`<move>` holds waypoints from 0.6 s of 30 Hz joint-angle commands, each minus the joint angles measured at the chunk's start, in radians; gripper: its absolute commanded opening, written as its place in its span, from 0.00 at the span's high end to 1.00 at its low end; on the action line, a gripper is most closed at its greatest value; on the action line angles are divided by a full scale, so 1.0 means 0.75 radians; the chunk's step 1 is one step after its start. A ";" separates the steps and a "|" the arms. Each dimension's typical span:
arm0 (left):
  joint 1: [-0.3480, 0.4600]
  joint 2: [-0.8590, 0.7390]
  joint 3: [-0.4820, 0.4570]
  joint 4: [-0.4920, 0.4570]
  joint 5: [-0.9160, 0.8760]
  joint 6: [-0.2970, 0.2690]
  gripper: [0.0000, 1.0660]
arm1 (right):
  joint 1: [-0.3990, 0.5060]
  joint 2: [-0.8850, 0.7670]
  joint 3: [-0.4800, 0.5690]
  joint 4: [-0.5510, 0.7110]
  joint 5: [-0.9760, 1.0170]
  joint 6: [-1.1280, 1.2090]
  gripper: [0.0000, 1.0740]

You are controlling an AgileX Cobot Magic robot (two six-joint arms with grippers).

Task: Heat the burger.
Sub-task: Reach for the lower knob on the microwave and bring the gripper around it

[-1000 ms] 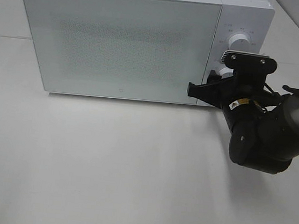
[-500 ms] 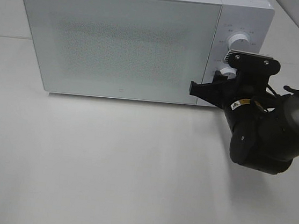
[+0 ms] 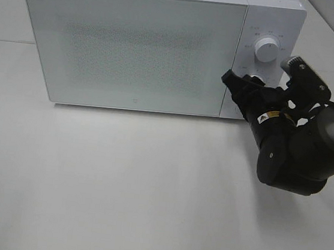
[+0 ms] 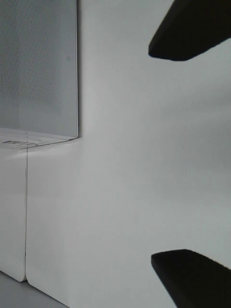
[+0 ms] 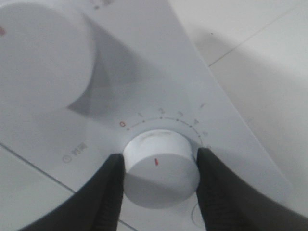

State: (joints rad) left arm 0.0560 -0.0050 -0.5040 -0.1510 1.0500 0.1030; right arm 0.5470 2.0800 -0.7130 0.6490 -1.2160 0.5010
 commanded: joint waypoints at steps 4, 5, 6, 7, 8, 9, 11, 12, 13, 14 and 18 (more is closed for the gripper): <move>0.005 -0.024 0.005 -0.003 -0.017 -0.009 0.06 | -0.003 -0.008 -0.019 -0.020 -0.168 0.891 0.75; 0.005 -0.024 0.005 -0.003 -0.017 -0.009 0.06 | -0.003 -0.008 -0.019 -0.020 -0.168 0.891 0.75; 0.005 -0.024 0.005 -0.003 -0.017 -0.009 0.06 | -0.003 -0.008 -0.019 -0.020 -0.168 0.989 0.75; 0.005 -0.024 0.005 -0.003 -0.017 -0.009 0.06 | -0.003 -0.008 -0.019 -0.020 -0.168 1.220 0.75; 0.005 -0.024 0.005 -0.003 -0.017 -0.009 0.06 | -0.003 -0.008 -0.019 -0.020 -0.168 1.220 0.75; 0.005 -0.024 0.005 -0.003 -0.017 -0.009 0.06 | -0.003 -0.008 -0.019 -0.020 -0.168 1.301 0.75; 0.005 -0.024 0.005 -0.003 -0.017 -0.009 0.06 | -0.003 -0.008 -0.019 -0.020 -0.168 1.463 0.75; 0.005 -0.024 0.005 -0.003 -0.017 -0.009 0.06 | -0.003 -0.008 -0.019 -0.020 -0.168 1.519 0.75; 0.005 -0.024 0.005 -0.003 -0.017 -0.009 0.06 | -0.003 -0.008 -0.019 -0.020 -0.168 1.519 0.75; 0.005 -0.024 0.005 -0.003 -0.017 -0.009 0.06 | -0.003 -0.008 -0.019 -0.020 -0.168 1.583 0.75; 0.005 -0.024 0.005 -0.003 -0.017 -0.009 0.06 | -0.003 -0.008 -0.019 -0.021 -0.168 1.596 0.75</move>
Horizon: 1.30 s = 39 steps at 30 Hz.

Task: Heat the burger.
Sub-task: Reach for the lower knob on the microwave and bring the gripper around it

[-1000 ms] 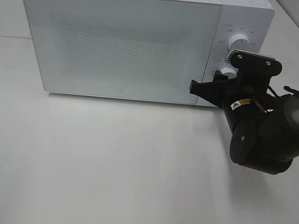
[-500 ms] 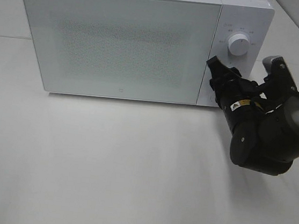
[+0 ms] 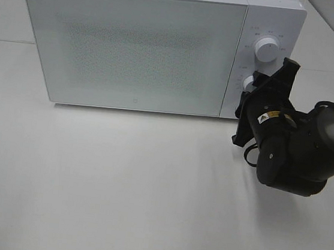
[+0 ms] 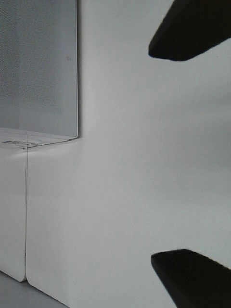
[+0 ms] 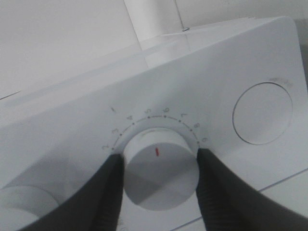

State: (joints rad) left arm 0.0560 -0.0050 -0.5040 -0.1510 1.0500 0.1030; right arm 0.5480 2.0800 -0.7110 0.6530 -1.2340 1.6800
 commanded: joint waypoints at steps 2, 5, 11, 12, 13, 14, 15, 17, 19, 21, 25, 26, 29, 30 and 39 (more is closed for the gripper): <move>0.005 -0.024 0.005 -0.003 -0.017 -0.009 0.06 | -0.004 -0.008 -0.021 -0.028 -0.144 0.024 0.75; 0.005 -0.024 0.005 -0.003 -0.017 -0.009 0.06 | -0.004 -0.008 -0.021 -0.031 -0.140 0.023 0.75; 0.005 -0.024 0.005 -0.003 -0.017 -0.009 0.06 | -0.004 -0.008 -0.021 -0.032 -0.123 0.017 0.75; 0.005 -0.024 0.005 -0.003 -0.017 -0.009 0.06 | -0.004 -0.008 -0.021 -0.031 -0.124 0.017 0.75; 0.005 -0.024 0.005 -0.003 -0.017 -0.009 0.06 | -0.004 -0.008 -0.021 -0.031 -0.124 0.017 0.75; 0.005 -0.024 0.005 -0.003 -0.017 -0.009 0.06 | -0.004 -0.008 -0.021 -0.028 -0.124 0.017 0.74; 0.005 -0.024 0.005 -0.003 -0.017 -0.009 0.06 | -0.004 -0.008 -0.021 -0.021 -0.124 0.017 0.73; 0.005 -0.024 0.005 -0.003 -0.017 -0.009 0.06 | -0.004 -0.008 -0.021 -0.021 -0.124 0.017 0.72; 0.005 -0.024 0.005 -0.003 -0.017 -0.009 0.06 | -0.004 -0.008 -0.021 -0.021 -0.124 0.017 0.67; 0.005 -0.024 0.005 -0.003 -0.017 -0.009 0.06 | -0.004 -0.008 -0.021 -0.021 -0.124 0.017 0.64; 0.005 -0.024 0.005 -0.003 -0.017 -0.009 0.06 | -0.004 -0.008 -0.021 -0.021 -0.124 0.019 0.57; 0.005 -0.024 0.005 -0.003 -0.017 -0.009 0.06 | -0.004 -0.008 -0.021 -0.021 -0.124 0.019 0.57; 0.005 -0.024 0.005 -0.003 -0.017 -0.009 0.06 | -0.004 -0.008 -0.021 -0.021 -0.124 0.019 0.53; 0.005 -0.024 0.005 -0.003 -0.017 -0.009 0.06 | -0.004 -0.008 -0.021 -0.021 -0.124 0.019 0.51; 0.005 -0.024 0.005 -0.003 -0.017 -0.009 0.06 | -0.004 -0.008 -0.021 -0.021 -0.124 0.019 0.43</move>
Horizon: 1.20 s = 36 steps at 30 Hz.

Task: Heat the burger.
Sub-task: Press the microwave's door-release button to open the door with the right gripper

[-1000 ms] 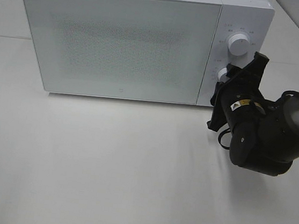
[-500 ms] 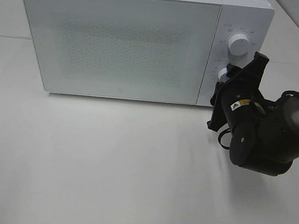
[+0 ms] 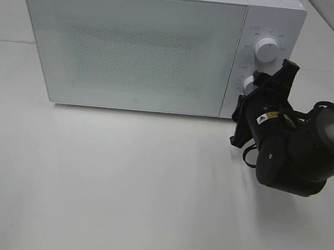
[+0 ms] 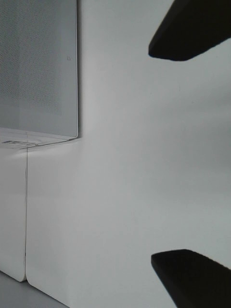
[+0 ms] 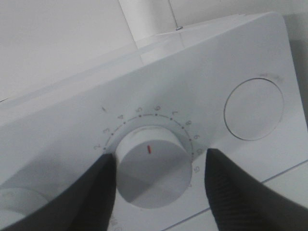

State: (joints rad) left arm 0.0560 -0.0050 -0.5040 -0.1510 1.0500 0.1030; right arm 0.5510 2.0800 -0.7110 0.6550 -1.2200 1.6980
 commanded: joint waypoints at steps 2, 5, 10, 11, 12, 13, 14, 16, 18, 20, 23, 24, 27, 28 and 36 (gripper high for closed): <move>0.005 -0.024 0.005 -0.003 -0.017 -0.009 0.06 | -0.008 -0.008 -0.021 -0.024 -0.143 -0.005 0.42; 0.005 -0.024 0.005 -0.003 -0.017 -0.009 0.06 | -0.008 -0.008 -0.021 -0.024 -0.143 -0.005 0.37; 0.005 -0.024 0.005 -0.003 -0.017 -0.009 0.06 | -0.008 -0.008 -0.021 -0.007 -0.163 -0.004 0.31; 0.005 -0.024 0.005 -0.003 -0.017 -0.009 0.06 | -0.008 -0.008 -0.021 -0.007 -0.163 -0.004 0.31; 0.005 -0.024 0.005 -0.003 -0.017 -0.009 0.06 | -0.008 -0.012 -0.020 -0.004 -0.163 0.000 0.31; 0.005 -0.024 0.005 -0.003 -0.017 -0.009 0.06 | -0.008 -0.012 -0.020 -0.004 -0.163 0.000 0.31; 0.005 -0.024 0.005 -0.003 -0.017 -0.009 0.06 | -0.008 -0.016 -0.019 -0.004 -0.163 0.000 0.31; 0.005 -0.024 0.005 -0.003 -0.017 -0.009 0.06 | -0.008 -0.020 -0.019 -0.004 -0.163 0.000 0.31; 0.005 -0.024 0.005 -0.003 -0.017 -0.009 0.06 | -0.008 -0.031 -0.011 -0.003 -0.163 0.000 0.31; 0.005 -0.024 0.005 -0.003 -0.017 -0.009 0.06 | -0.008 -0.039 0.005 0.000 -0.163 0.001 0.31; 0.005 -0.023 0.005 -0.003 -0.017 -0.009 0.06 | -0.008 -0.051 0.031 0.000 -0.163 0.012 0.31; 0.005 -0.021 0.005 -0.003 -0.017 -0.009 0.06 | -0.008 -0.064 0.044 -0.001 -0.163 0.031 0.31; 0.005 -0.021 0.005 -0.003 -0.017 -0.009 0.06 | -0.007 -0.088 0.072 -0.011 -0.163 0.077 0.31; 0.005 -0.021 0.005 -0.003 -0.017 -0.009 0.06 | -0.007 -0.088 0.072 -0.011 -0.163 0.077 0.31; 0.005 -0.021 0.005 -0.003 -0.017 -0.009 0.06 | -0.005 -0.189 0.193 -0.015 -0.163 0.080 0.31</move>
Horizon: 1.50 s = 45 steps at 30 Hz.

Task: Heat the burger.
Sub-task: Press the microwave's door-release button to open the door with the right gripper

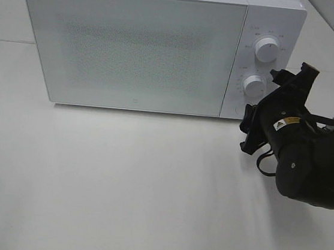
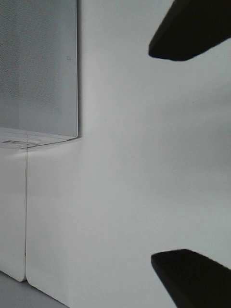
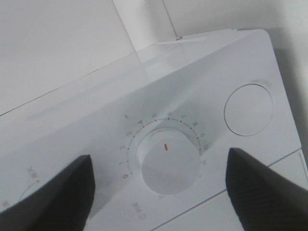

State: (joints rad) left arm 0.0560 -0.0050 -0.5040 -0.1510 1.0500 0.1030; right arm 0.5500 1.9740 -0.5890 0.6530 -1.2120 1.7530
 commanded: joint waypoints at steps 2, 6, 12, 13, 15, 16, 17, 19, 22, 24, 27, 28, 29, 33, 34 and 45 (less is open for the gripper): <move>0.005 -0.021 0.005 -0.003 -0.017 -0.009 0.06 | -0.004 -0.065 0.047 -0.013 -0.173 0.005 0.31; 0.005 -0.021 0.005 -0.003 -0.017 -0.009 0.06 | -0.004 -0.121 0.097 -0.027 -0.173 -0.021 0.31; 0.005 -0.021 0.005 -0.003 -0.017 -0.009 0.06 | -0.004 -0.288 0.221 -0.116 -0.173 -0.399 0.31; 0.005 -0.021 0.005 -0.003 -0.017 -0.009 0.06 | -0.004 -0.323 0.237 -0.121 -0.171 -0.465 0.31; 0.005 -0.021 0.005 -0.003 -0.017 -0.009 0.06 | -0.004 -0.400 0.275 -0.133 -0.161 -0.629 0.31; 0.005 -0.021 0.005 -0.003 -0.017 -0.009 0.06 | -0.004 -0.433 0.289 -0.140 -0.153 -0.727 0.31; 0.005 -0.021 0.005 -0.003 -0.017 -0.009 0.06 | -0.004 -0.513 0.328 -0.143 -0.125 -0.943 0.31; 0.005 -0.021 0.005 -0.003 -0.017 -0.009 0.06 | -0.004 -0.563 0.349 -0.145 -0.105 -1.057 0.31; 0.005 -0.021 0.005 -0.003 -0.017 -0.009 0.06 | -0.004 -0.715 0.399 -0.147 0.001 -1.400 0.31; 0.005 -0.021 0.005 -0.003 -0.017 -0.009 0.06 | -0.004 -0.829 0.419 -0.147 0.112 -1.617 0.31; 0.005 -0.021 0.005 -0.003 -0.017 -0.009 0.06 | -0.005 -0.979 0.447 -0.147 0.303 -1.925 0.31; 0.005 -0.021 0.005 -0.003 -0.017 -0.009 0.06 | -0.005 -1.017 0.456 -0.147 0.355 -1.991 0.31; 0.005 -0.021 0.005 -0.003 -0.017 -0.009 0.06 | -0.005 -1.097 0.481 -0.147 0.424 -2.108 0.31; 0.005 -0.021 0.005 -0.003 -0.017 -0.009 0.06 | -0.005 -1.173 0.519 -0.151 0.445 -2.168 0.31; 0.005 -0.021 0.005 -0.003 -0.017 -0.009 0.06 | -0.005 -1.217 0.532 -0.152 0.471 -2.185 0.31; 0.005 -0.021 0.005 -0.003 -0.017 -0.009 0.06 | -0.005 -1.324 0.285 -0.063 1.177 -2.779 0.31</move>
State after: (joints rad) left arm 0.0560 -0.0050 -0.5040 -0.1510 1.0500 0.1030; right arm 0.5500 0.9930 -0.3580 0.5980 -0.3760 -0.2660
